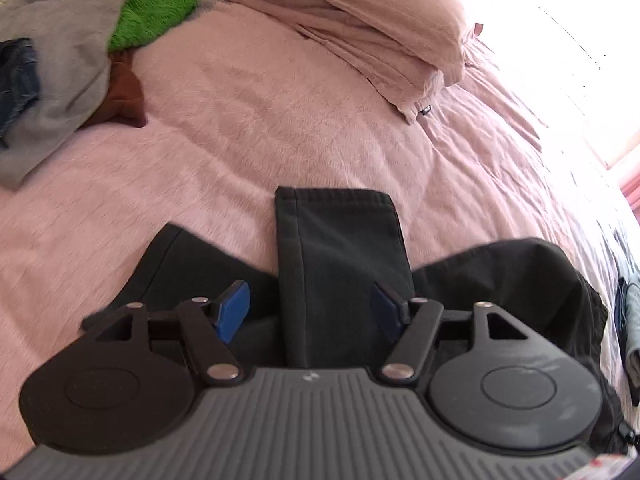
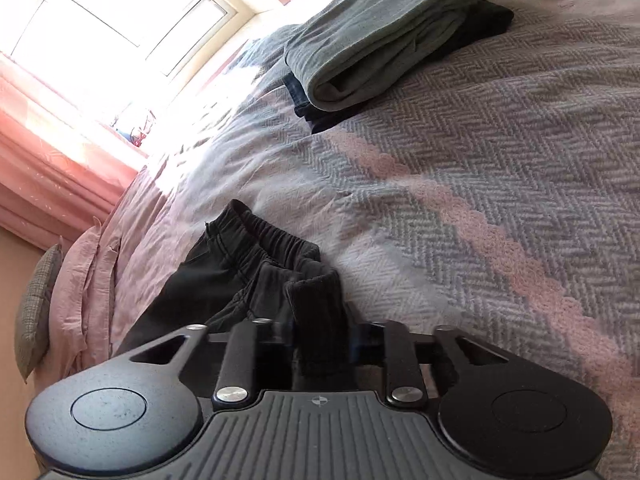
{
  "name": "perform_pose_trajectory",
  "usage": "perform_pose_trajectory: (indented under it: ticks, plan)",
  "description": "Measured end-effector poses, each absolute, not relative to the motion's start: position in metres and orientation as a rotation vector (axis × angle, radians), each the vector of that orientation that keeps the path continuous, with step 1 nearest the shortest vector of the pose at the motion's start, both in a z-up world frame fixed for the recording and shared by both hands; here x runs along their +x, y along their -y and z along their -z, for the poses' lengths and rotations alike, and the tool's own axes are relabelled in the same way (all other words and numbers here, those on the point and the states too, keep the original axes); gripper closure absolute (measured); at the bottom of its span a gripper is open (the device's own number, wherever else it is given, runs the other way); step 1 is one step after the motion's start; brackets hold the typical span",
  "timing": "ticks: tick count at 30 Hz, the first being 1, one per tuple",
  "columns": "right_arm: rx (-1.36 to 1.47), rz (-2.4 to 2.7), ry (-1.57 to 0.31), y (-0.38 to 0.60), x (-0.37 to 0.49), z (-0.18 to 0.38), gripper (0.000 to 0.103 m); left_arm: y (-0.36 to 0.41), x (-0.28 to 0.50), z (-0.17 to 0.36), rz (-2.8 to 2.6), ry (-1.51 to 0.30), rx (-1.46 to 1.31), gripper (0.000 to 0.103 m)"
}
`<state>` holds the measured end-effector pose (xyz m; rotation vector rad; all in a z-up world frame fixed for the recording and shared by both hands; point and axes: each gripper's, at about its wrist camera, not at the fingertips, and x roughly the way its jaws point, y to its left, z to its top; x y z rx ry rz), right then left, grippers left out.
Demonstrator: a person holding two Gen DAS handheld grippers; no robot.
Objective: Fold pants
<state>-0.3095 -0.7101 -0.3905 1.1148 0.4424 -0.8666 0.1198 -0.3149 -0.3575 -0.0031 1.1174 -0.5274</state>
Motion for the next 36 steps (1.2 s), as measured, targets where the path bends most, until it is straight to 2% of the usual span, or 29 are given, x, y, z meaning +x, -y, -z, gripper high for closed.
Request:
perform_pose_trajectory:
  ticks: [3,5,6,7,8,13,16,19,23,25,27,29,31,36]
  plan:
    - [1.089,0.884,-0.405,0.697,-0.319,0.384,0.094,0.338,0.149,0.391,0.506,-1.177,0.023,0.040]
    - [1.078,0.898,-0.364,0.688,-0.327,0.376,0.094,0.347,0.160,0.413,0.479,-1.223,0.042,0.048]
    - [1.077,0.904,-0.340,0.683,-0.332,0.371,0.094,0.349,0.162,0.421,0.476,-1.242,0.040,0.062]
    - [1.071,0.912,-0.326,0.679,-0.334,0.366,0.095,0.349,0.161,0.424,0.496,-1.251,0.016,0.085]
    - [1.063,0.917,-0.307,0.675,-0.338,0.360,0.095,0.348,0.158,0.422,0.510,-1.243,-0.001,0.093]
    - [1.050,0.976,-0.222,0.657,-0.382,0.326,0.095,0.314,0.121,0.363,0.611,-1.100,-0.051,0.094]
    - [1.052,1.034,-0.197,0.642,-0.434,0.303,0.095,0.262,0.087,0.319,0.594,-1.028,-0.085,0.094]
    - [1.076,1.053,-0.212,0.615,-0.494,0.285,0.095,0.200,0.045,0.298,0.528,-1.004,-0.091,0.094]
    - [1.181,1.016,-0.365,0.575,-0.551,0.294,0.094,0.140,0.005,0.320,0.298,-1.091,-0.023,0.088]
    - [1.219,1.050,-0.524,0.568,-0.563,0.309,0.082,0.121,-0.004,0.335,0.198,-1.148,-0.007,0.088]
    - [1.262,1.102,-0.659,0.569,-0.576,0.324,0.080,0.109,-0.009,0.339,0.158,-1.159,-0.037,0.088]
    - [1.238,1.144,-0.663,0.575,-0.589,0.324,0.075,0.111,-0.011,0.332,0.172,-1.134,-0.041,0.084]
    - [1.233,1.175,-0.632,0.586,-0.594,0.322,0.072,0.121,-0.007,0.324,0.211,-1.099,-0.038,0.074]
    - [1.197,1.210,-0.543,0.615,-0.575,0.317,0.069,0.176,0.033,0.332,0.354,-1.097,-0.111,0.070]
